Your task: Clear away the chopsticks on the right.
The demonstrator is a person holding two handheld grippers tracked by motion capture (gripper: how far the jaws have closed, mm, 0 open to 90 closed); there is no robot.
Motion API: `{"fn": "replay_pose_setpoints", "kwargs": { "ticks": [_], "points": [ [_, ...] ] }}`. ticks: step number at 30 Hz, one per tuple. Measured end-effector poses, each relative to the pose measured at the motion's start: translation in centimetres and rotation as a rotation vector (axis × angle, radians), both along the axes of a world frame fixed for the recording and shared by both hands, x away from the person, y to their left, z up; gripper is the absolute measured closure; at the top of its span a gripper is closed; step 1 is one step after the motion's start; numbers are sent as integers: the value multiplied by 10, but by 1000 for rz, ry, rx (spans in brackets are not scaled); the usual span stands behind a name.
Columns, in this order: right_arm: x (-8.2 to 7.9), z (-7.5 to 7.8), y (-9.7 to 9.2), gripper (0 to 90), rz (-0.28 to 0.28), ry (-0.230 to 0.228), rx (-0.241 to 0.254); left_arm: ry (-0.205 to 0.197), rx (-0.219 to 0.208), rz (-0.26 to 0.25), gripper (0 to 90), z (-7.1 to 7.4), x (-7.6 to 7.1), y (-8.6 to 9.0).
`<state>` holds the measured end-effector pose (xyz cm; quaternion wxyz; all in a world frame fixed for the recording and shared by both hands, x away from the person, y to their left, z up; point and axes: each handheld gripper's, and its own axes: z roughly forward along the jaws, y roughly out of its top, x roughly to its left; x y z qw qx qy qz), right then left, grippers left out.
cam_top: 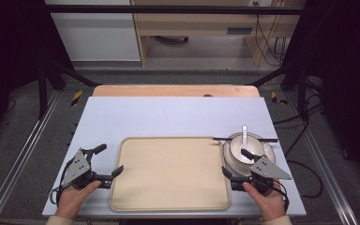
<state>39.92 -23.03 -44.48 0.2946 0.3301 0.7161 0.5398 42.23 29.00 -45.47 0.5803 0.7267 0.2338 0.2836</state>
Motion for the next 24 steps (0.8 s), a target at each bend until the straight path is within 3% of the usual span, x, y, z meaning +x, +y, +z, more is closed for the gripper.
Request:
{"fn": "replay_pose_setpoints", "kwargs": {
  "ticks": [5,7,9,11,14,16,19,21,24],
  "points": [
    [-2,5,6,150,4,5,-62,19,-20,27,36,0,-1,4],
    [-7,15,7,225,4,9,-81,24,-18,37,39,0,-2,6],
    [-10,28,5,296,-17,2,-134,29,-17,46,43,0,-2,7],
    [-10,41,-2,378,-21,6,-140,32,-19,49,47,0,-2,7],
    [-5,61,-21,503,-69,-23,-240,38,-12,48,57,0,-2,6],
    [5,72,-41,590,-108,-3,-270,37,-12,45,61,0,-2,5],
    [34,82,-75,718,-193,71,-317,43,-1,43,69,-1,-2,4],
    [53,79,-92,769,-237,111,-333,46,4,39,70,-2,-1,3],
    [89,61,-116,838,-280,212,-323,49,4,34,71,-2,-1,1]
  ]
}}
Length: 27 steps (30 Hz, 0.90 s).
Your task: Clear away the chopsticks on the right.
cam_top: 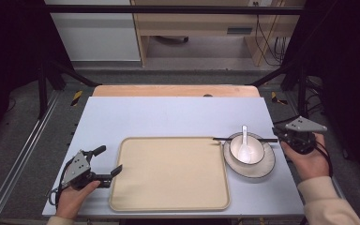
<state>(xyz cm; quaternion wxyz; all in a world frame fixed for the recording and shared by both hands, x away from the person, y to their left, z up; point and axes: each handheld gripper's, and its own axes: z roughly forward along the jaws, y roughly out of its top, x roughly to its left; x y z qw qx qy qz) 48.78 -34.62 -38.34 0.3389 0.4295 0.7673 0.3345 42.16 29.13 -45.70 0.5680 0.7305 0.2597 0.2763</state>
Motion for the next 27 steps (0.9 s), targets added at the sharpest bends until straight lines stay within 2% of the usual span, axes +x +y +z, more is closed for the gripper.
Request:
{"fn": "replay_pose_setpoints", "kwargs": {
  "ticks": [2,5,8,10,12,15,19,25,27],
  "points": [
    [18,-12,-8,894,-20,55,15,4,2,2,72,0,0,0],
    [38,-29,-11,900,-28,149,33,9,6,1,72,-1,0,0],
    [52,-42,-10,900,-25,218,20,11,9,-1,74,-2,1,0],
    [60,-51,-10,900,-38,255,-26,11,8,-1,75,-1,0,0],
    [62,-57,-9,900,-40,272,-61,11,6,-3,76,-1,0,0],
    [61,-59,-8,900,-41,284,-72,12,10,-4,77,-2,0,0],
    [50,-60,-7,897,-46,300,-87,14,10,-6,79,-2,0,-1],
    [21,-62,-9,888,-59,316,-70,19,11,-9,82,-2,1,-2],
    [12,-59,-9,873,-57,299,-70,22,12,-11,83,-3,1,-2]
  ]
}}
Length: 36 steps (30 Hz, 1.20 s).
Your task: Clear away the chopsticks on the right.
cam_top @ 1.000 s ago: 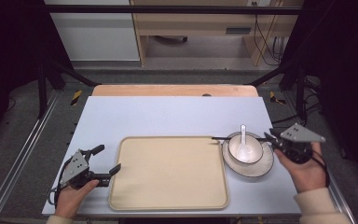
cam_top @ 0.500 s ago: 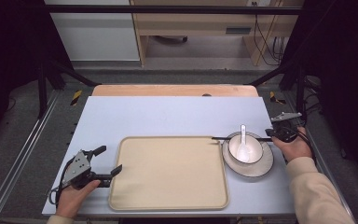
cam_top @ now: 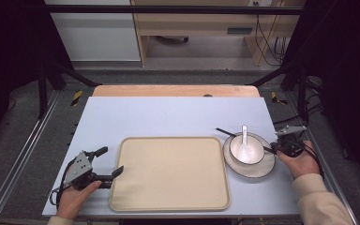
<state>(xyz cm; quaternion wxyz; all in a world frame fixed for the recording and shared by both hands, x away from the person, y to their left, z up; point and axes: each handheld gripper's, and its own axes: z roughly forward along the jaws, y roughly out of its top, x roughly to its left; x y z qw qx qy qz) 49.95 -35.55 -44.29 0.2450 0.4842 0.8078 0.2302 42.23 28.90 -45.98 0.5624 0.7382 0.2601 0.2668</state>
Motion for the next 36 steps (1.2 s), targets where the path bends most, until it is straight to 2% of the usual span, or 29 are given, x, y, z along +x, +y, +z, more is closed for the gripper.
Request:
{"fn": "replay_pose_setpoints", "kwargs": {
  "ticks": [3,5,6,9,13,21,27,32,36],
  "points": [
    [-8,8,-4,840,29,-70,33,3,2,-1,84,0,0,0],
    [-10,11,-5,808,96,-94,93,4,4,-2,85,0,0,0],
    [-10,11,-5,799,120,-98,97,5,6,-2,85,-1,0,0],
    [-9,8,-3,788,156,-81,110,5,6,-2,85,-1,0,0],
    [-8,5,-1,788,175,-64,110,9,9,-4,86,-1,0,0],
    [-1,4,2,789,182,-55,122,10,15,-7,87,-1,0,-1],
    [4,-2,0,788,193,-16,116,12,15,-7,87,-2,1,-1],
    [3,-3,0,849,212,-21,117,12,16,-8,87,-2,1,-1],
    [1,-3,-2,855,210,-22,119,12,16,-8,88,-1,0,-1]
  ]
}}
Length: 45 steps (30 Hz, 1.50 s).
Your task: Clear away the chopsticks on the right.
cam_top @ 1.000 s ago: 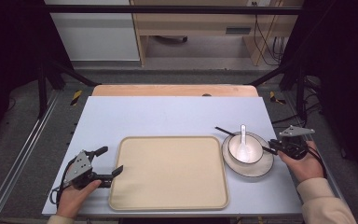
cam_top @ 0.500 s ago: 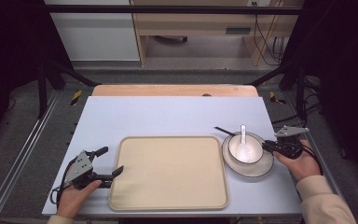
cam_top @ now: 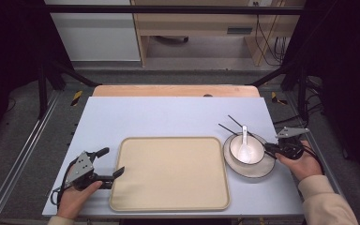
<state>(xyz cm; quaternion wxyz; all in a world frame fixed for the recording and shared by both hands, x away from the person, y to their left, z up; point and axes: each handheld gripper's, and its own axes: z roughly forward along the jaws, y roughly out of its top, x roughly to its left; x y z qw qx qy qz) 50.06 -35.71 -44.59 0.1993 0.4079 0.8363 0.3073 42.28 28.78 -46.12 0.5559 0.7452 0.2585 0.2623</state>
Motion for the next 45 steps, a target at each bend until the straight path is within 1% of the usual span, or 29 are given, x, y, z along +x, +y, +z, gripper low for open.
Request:
{"fn": "replay_pose_setpoints", "kwargs": {
  "ticks": [2,4,5,6,8,9,10,11,12,13,15,16,17,18,19,20,21,22,23,25,27,30,33,39,41,42,43,45],
  "points": [
    [-2,2,-1,855,-18,-11,1,-3,0,3,88,0,0,0],
    [-6,7,-3,856,-45,-34,8,-3,-2,4,88,1,0,1],
    [-10,12,-3,856,-72,-52,21,-3,-3,5,88,1,0,1],
    [-13,17,-3,856,-80,-71,23,-3,-2,6,88,1,0,1],
    [-25,32,1,856,-95,-132,33,-3,-1,10,89,0,0,1],
    [-34,44,6,856,-107,-164,53,-4,-1,12,90,0,0,1],
    [-39,50,10,856,-104,-188,56,-4,2,13,90,0,0,1],
    [-48,59,19,856,-97,-211,65,-6,2,15,91,1,0,1],
    [-58,68,31,856,-79,-232,69,-6,2,17,92,1,0,1],
    [-65,73,44,856,-60,-240,82,-7,2,20,93,1,0,2],
    [-77,78,69,855,-6,-245,78,-9,-1,22,95,1,0,2],
    [-83,78,86,856,20,-245,79,-11,-2,23,96,2,0,2],
    [-89,76,106,855,59,-236,87,-13,-3,23,96,2,-1,2],
    [-91,74,118,855,83,-230,90,-14,-3,22,97,2,-1,3],
    [-94,68,138,856,108,-217,96,-15,-4,23,97,3,-1,3],
    [-95,64,149,855,125,-205,97,-17,-4,23,97,3,-1,3],
    [-96,55,167,855,149,-181,94,-19,-4,23,98,3,-1,3],
    [-96,47,179,856,159,-155,102,-20,-5,23,99,3,-1,3],
    [-96,41,188,855,166,-130,106,-20,-6,24,100,4,-1,4],
    [-95,23,208,856,177,-70,113,-20,-9,27,102,4,-1,4],
    [-95,12,219,855,181,-43,97,-21,-13,29,103,4,-1,5],
    [-96,3,227,855,155,-13,84,-21,-13,29,104,4,0,5],
    [-99,-5,232,855,145,16,79,-20,-10,28,104,4,0,5],
    [-104,-13,237,854,135,38,69,-21,-9,22,104,4,0,3],
    [-103,-15,237,834,140,37,79,-18,-14,21,104,3,0,3],
    [-103,-14,236,781,138,28,98,-18,-13,20,104,3,0,3],
    [-103,-11,233,757,136,12,101,-18,-10,18,104,3,0,3],
    [-105,0,224,725,128,-30,122,-19,-10,16,104,4,-1,3]
  ]
}}
